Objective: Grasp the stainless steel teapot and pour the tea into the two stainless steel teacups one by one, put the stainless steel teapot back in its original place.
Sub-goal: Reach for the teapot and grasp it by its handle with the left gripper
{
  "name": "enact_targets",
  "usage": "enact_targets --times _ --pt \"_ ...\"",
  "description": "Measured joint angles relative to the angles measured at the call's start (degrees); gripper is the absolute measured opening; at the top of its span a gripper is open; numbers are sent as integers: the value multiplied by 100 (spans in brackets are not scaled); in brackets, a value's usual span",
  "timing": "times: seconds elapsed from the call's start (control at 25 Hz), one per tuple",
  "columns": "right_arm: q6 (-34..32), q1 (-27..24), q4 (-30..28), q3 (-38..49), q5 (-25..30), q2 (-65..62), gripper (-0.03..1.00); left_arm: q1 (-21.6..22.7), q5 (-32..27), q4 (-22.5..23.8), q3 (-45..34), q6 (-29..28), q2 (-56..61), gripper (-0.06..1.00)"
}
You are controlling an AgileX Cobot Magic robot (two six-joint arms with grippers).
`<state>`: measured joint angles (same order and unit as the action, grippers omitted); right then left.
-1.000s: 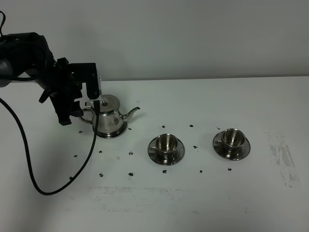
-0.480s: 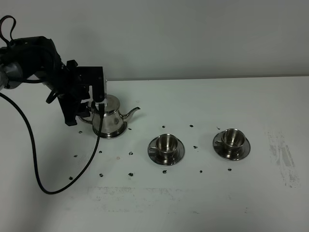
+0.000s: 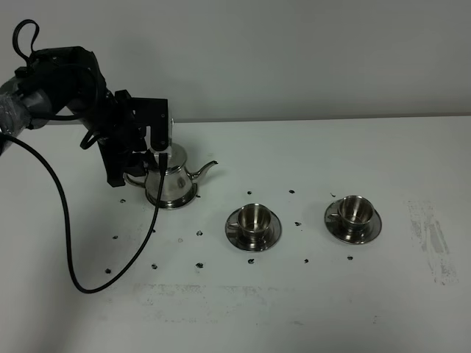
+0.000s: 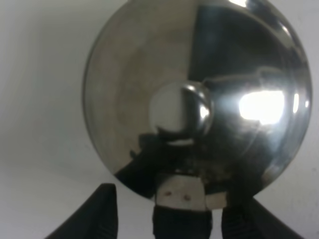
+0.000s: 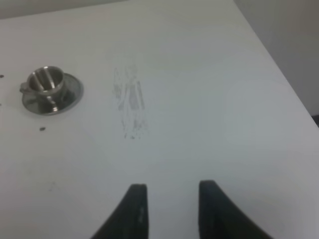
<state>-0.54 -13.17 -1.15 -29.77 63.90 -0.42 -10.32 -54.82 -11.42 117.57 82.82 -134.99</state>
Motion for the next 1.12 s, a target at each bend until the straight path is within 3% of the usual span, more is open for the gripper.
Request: enact_targets --times 0.56,1.12 --pt "0 0 0 0 0 0 24 -104 -192 187 0 -17 -4 48" --pt "2 0 0 0 0 0 24 -115 -256 298 0 -459 -63 48"
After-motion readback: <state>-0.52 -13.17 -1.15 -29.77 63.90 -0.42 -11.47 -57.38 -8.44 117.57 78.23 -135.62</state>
